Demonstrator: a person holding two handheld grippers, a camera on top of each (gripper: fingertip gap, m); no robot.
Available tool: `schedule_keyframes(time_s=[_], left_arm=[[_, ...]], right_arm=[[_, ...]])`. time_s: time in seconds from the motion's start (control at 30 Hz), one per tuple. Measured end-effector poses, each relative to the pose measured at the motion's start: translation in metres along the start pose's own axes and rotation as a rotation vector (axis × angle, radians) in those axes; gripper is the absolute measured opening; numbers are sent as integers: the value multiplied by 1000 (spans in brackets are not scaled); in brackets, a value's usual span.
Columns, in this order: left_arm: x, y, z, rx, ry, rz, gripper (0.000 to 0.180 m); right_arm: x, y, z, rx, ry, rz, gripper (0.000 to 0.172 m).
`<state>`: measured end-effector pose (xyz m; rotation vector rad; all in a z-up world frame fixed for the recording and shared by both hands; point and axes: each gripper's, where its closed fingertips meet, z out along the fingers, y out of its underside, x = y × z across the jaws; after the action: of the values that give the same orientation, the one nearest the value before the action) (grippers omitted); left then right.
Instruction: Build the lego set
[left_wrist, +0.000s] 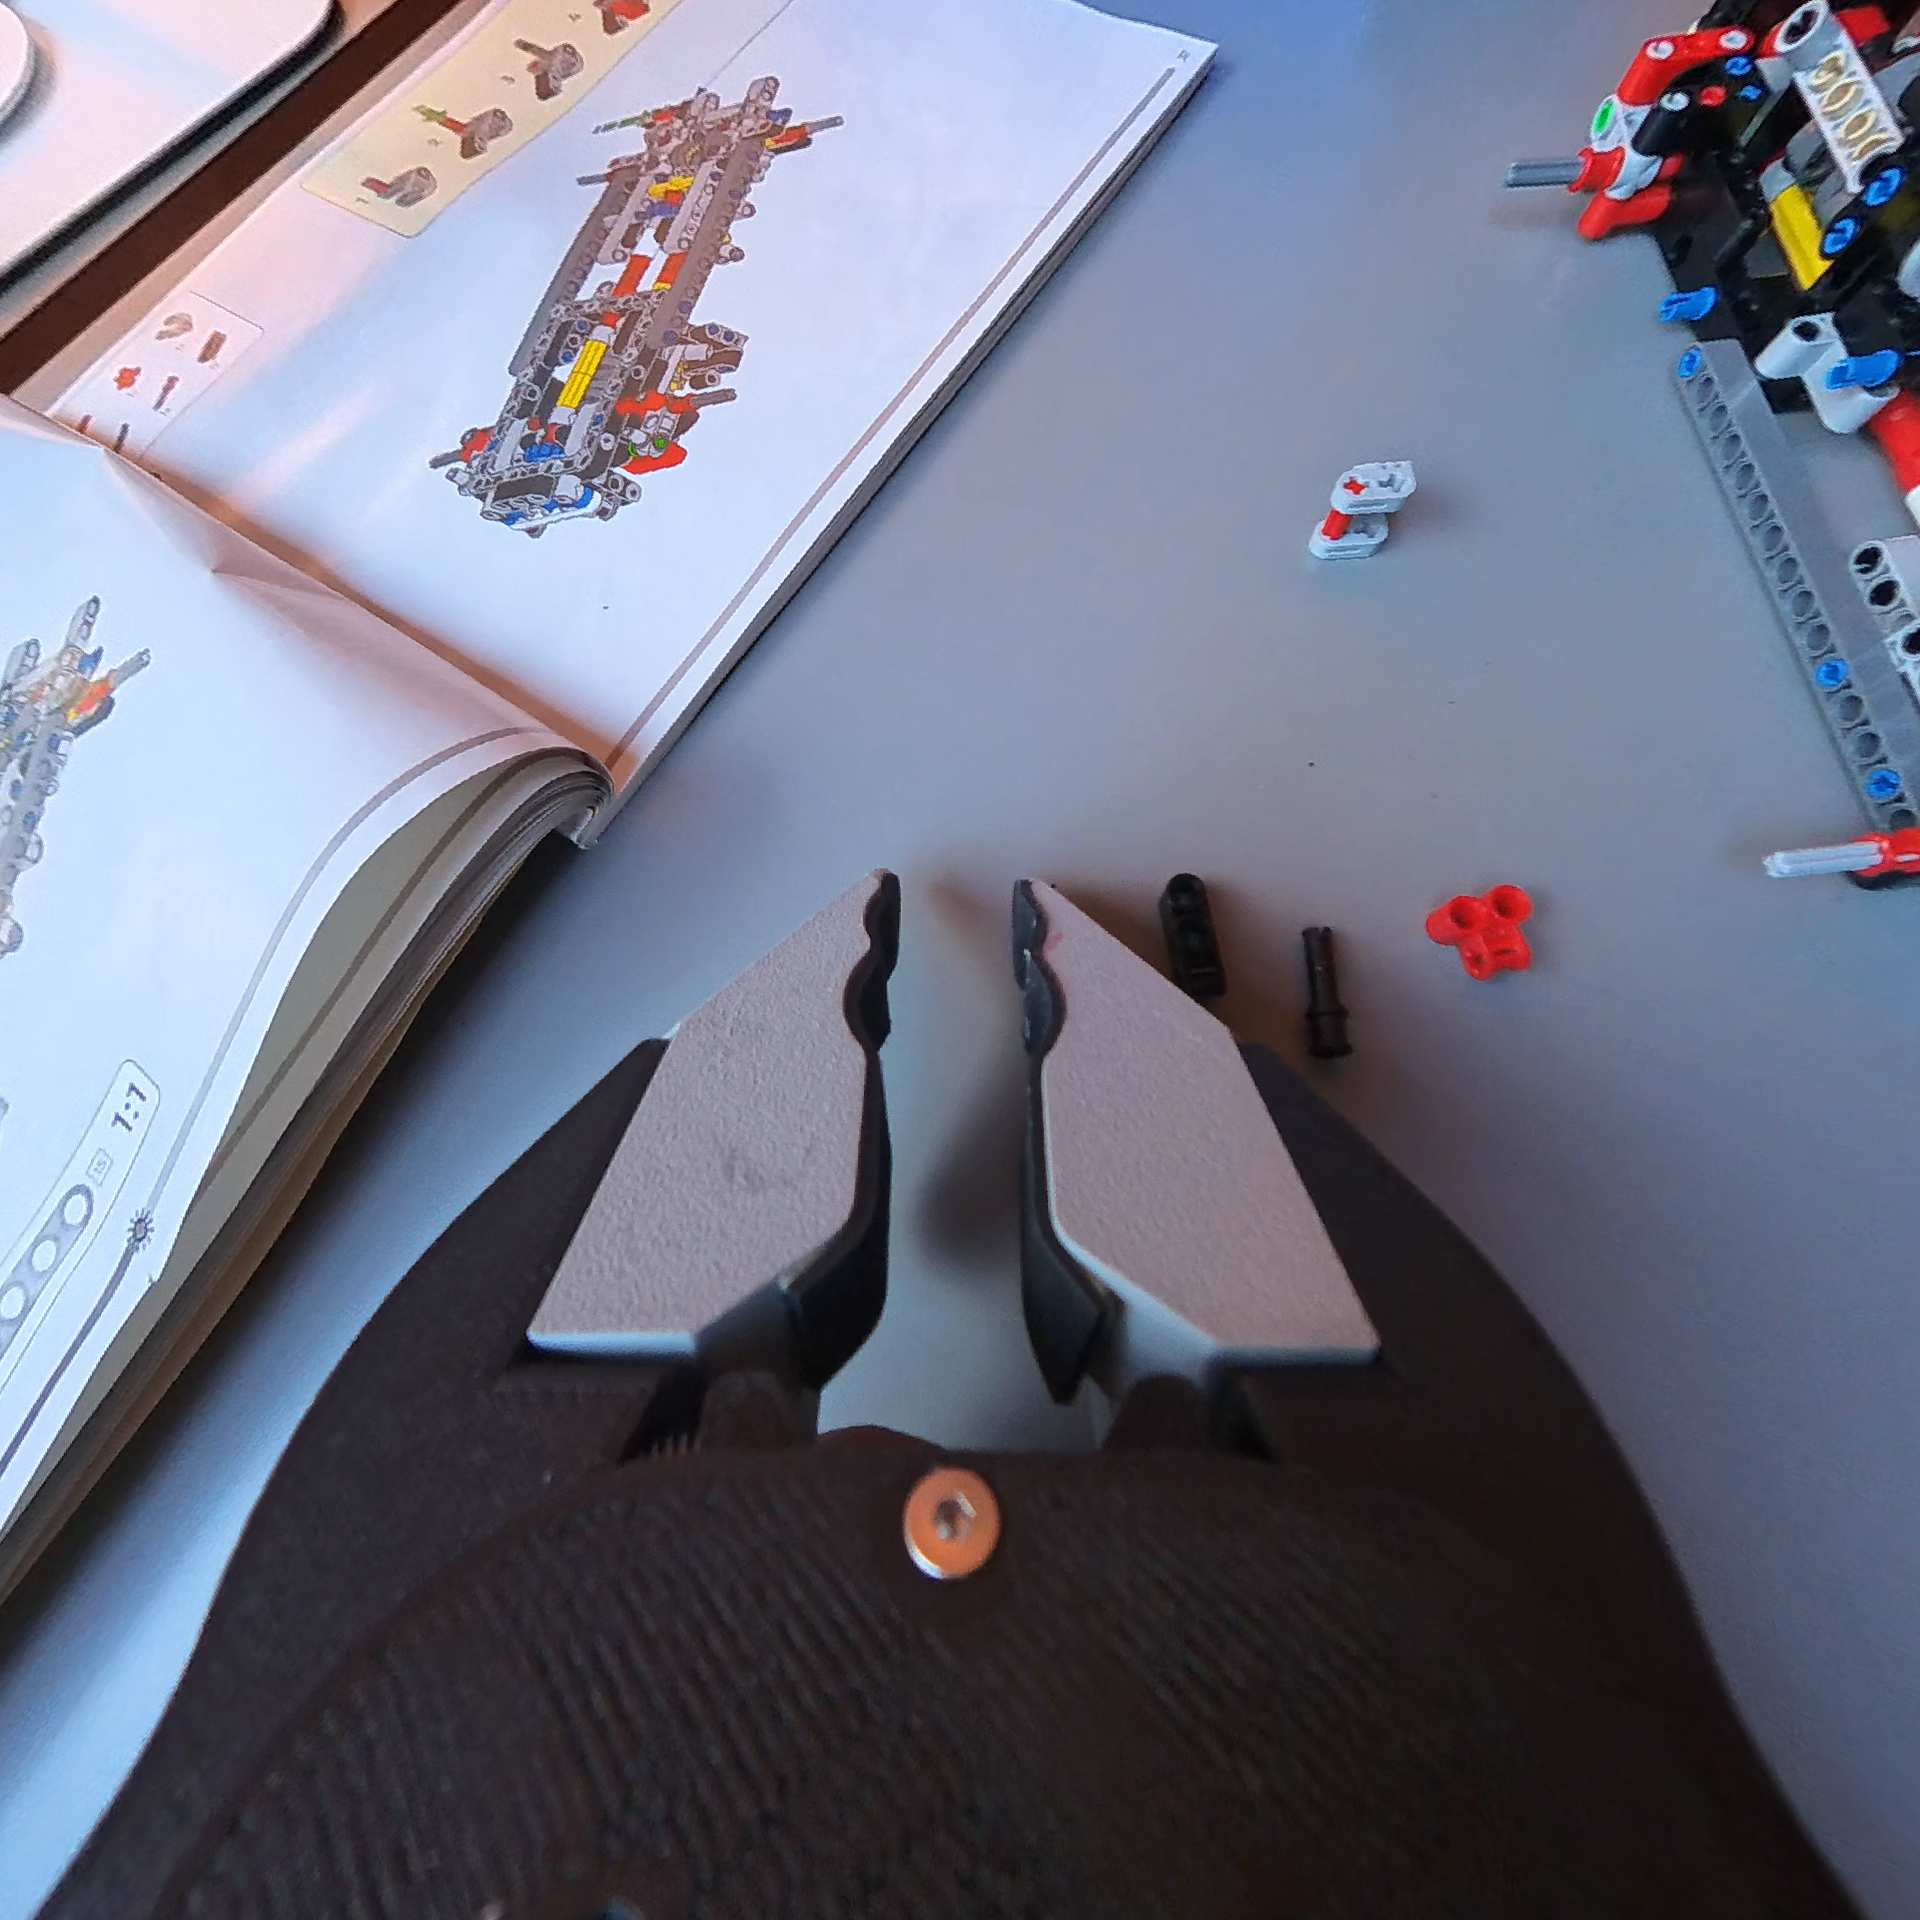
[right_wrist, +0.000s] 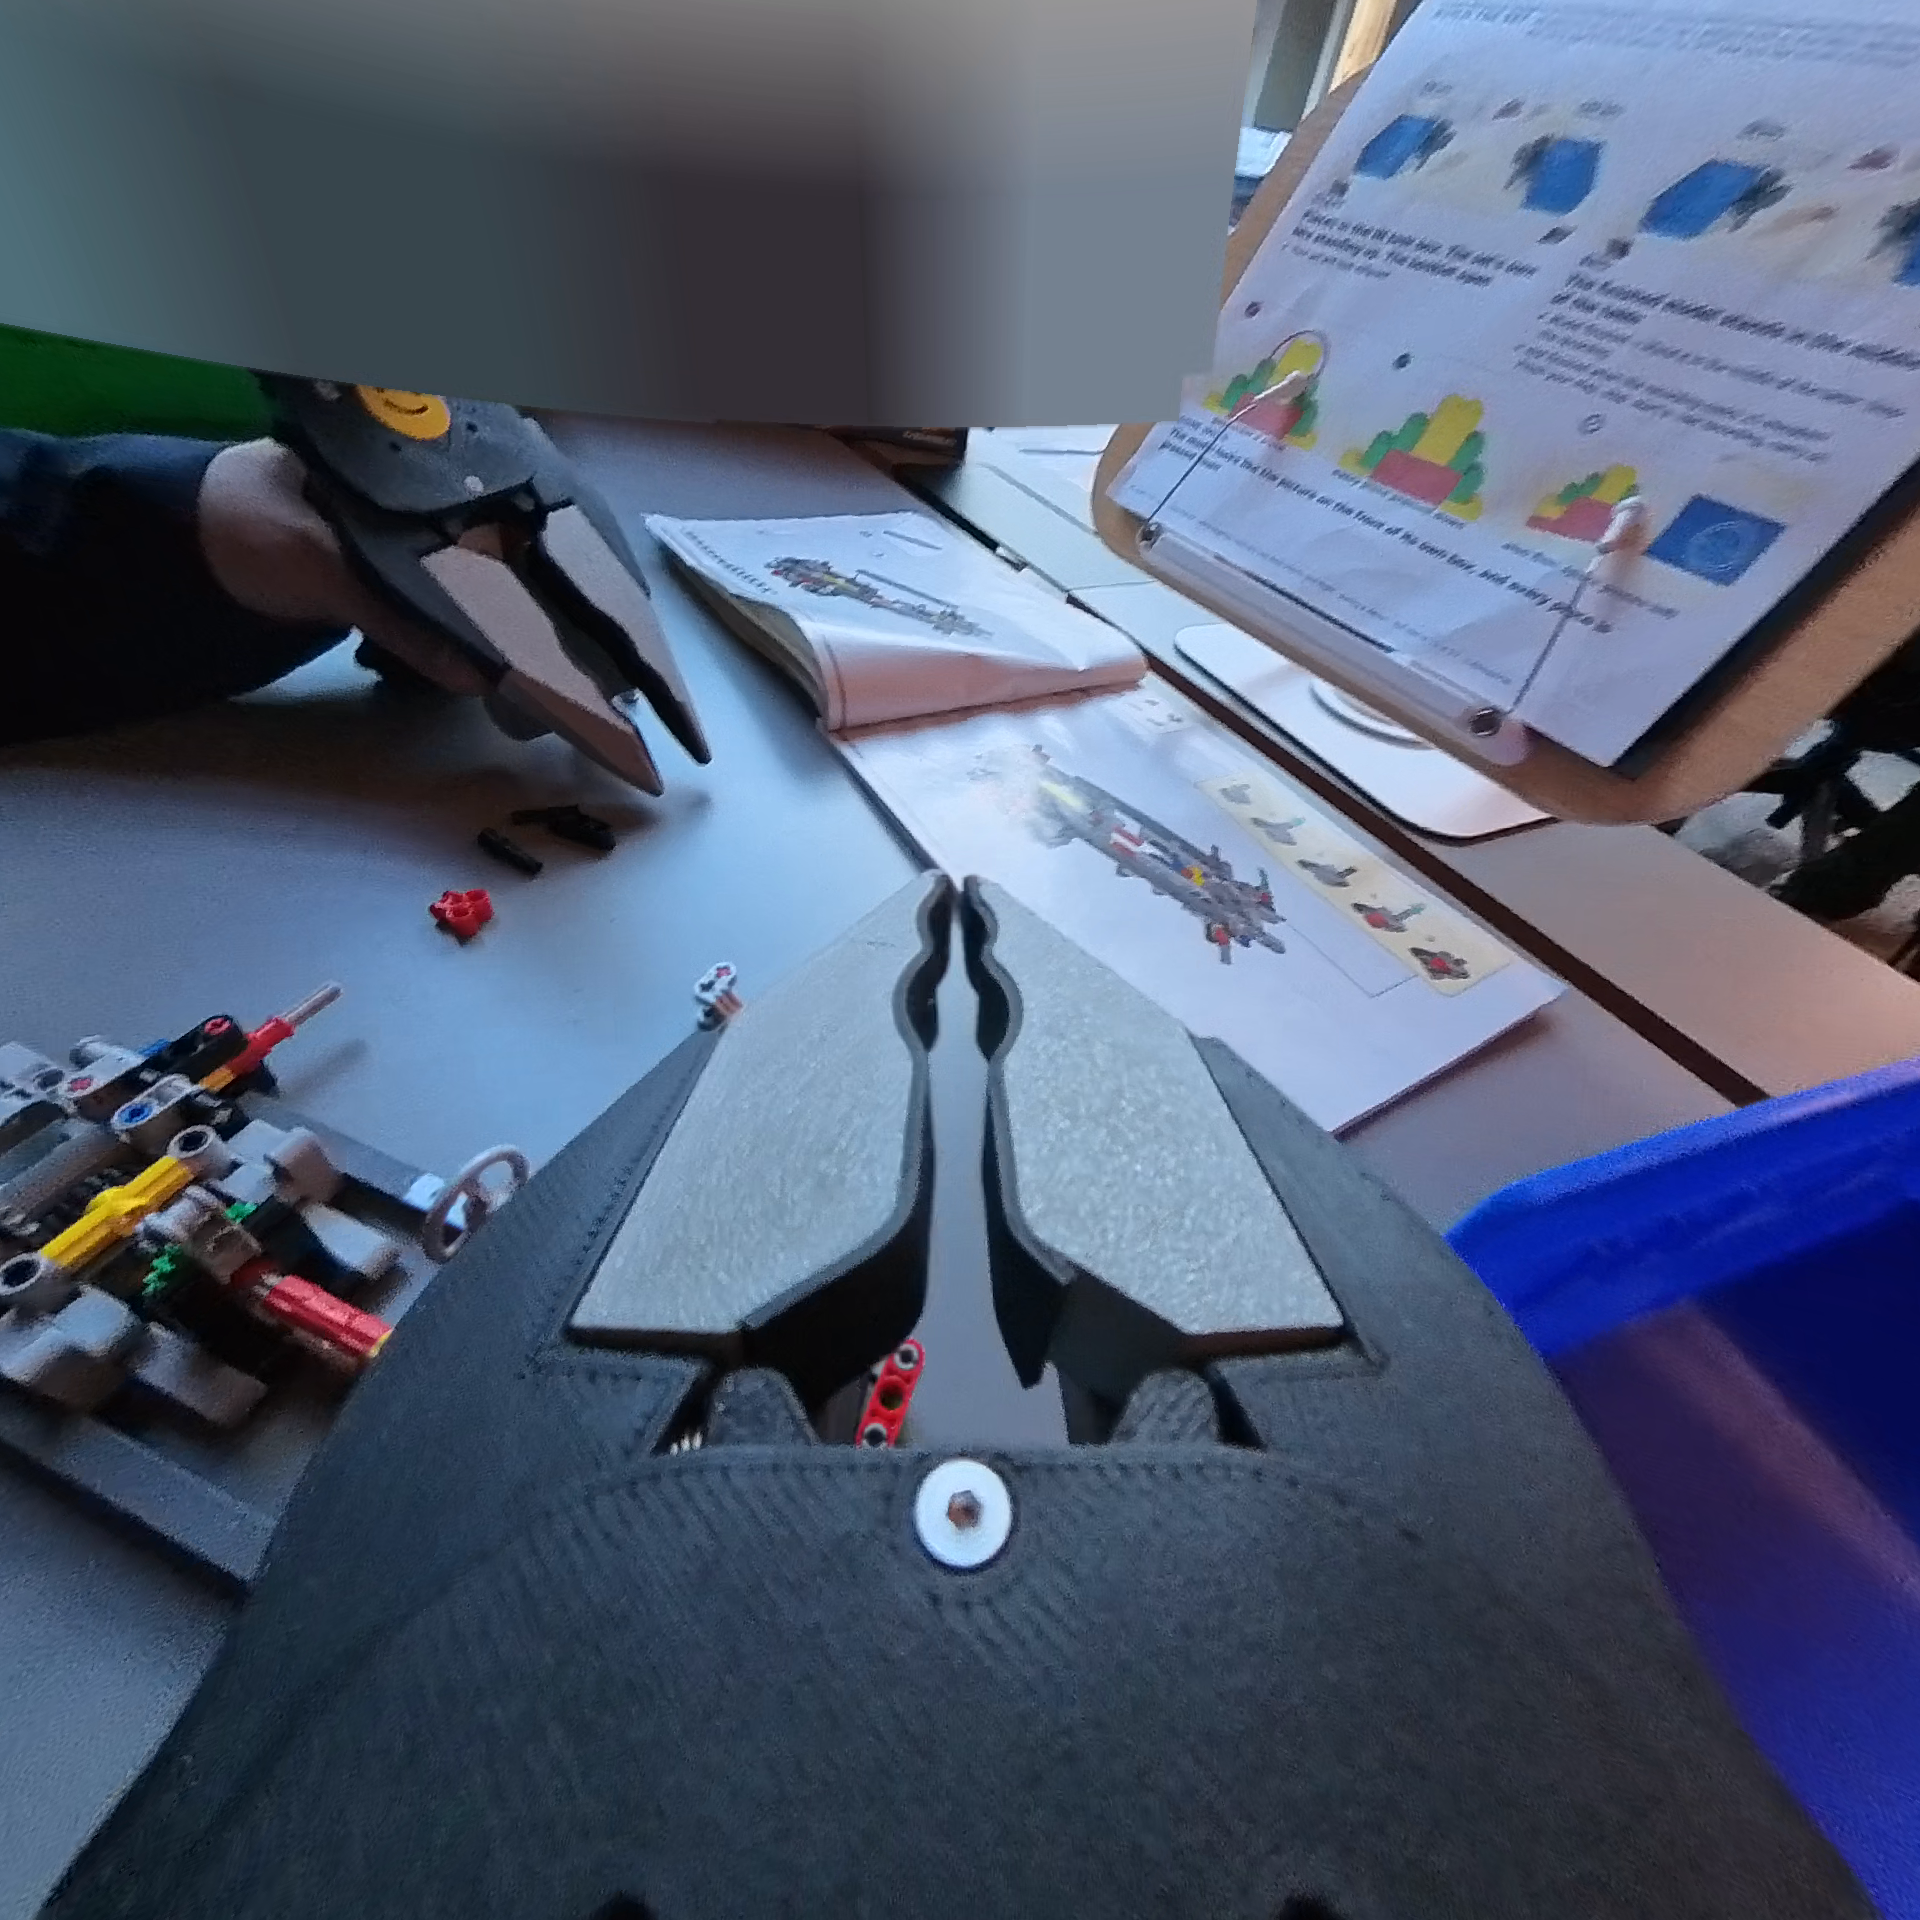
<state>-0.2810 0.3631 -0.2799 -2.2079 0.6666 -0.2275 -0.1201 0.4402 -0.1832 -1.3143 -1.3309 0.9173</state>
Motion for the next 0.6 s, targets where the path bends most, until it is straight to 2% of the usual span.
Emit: schedule_keyframes(time_s=[0.17,0.4,0.6], left_arm=[[6,-13,-4,73,10,28,17],[16,-17,-3,75,15,70,18],[24,-18,0,60,21,107,18]], right_arm=[[-17,19,2,-156,-109,-72,7],[-36,22,14,-300,-249,-111,12],[-64,46,39,-581,-395,-299,19]])
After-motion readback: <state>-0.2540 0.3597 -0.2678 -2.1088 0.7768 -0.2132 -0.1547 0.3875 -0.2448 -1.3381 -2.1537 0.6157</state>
